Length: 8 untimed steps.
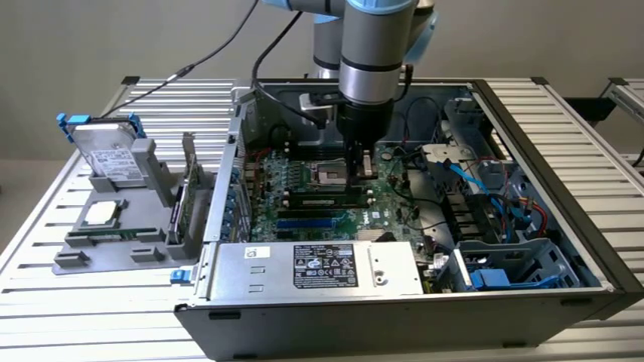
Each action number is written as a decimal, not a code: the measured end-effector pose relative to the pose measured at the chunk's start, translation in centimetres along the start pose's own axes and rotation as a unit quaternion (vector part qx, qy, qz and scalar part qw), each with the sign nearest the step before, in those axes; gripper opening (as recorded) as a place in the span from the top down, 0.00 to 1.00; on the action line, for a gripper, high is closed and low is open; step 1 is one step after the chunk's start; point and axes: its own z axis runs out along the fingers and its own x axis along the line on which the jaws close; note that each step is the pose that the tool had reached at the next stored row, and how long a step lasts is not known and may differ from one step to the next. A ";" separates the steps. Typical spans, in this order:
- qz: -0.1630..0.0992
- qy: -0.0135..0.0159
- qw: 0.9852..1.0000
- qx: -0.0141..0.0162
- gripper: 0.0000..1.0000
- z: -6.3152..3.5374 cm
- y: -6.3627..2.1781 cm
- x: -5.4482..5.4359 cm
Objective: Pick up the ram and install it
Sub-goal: 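Press down the ram until it locks into place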
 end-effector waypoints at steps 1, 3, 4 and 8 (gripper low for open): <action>0.000 0.000 1.000 0.000 0.90 -0.23 0.12 0.0; 0.000 0.000 1.000 0.000 0.90 -0.43 0.50 0.0; 0.000 0.000 1.000 0.000 0.90 -0.43 0.77 0.0; 0.000 0.000 1.000 0.000 0.90 -0.43 1.82 -0.1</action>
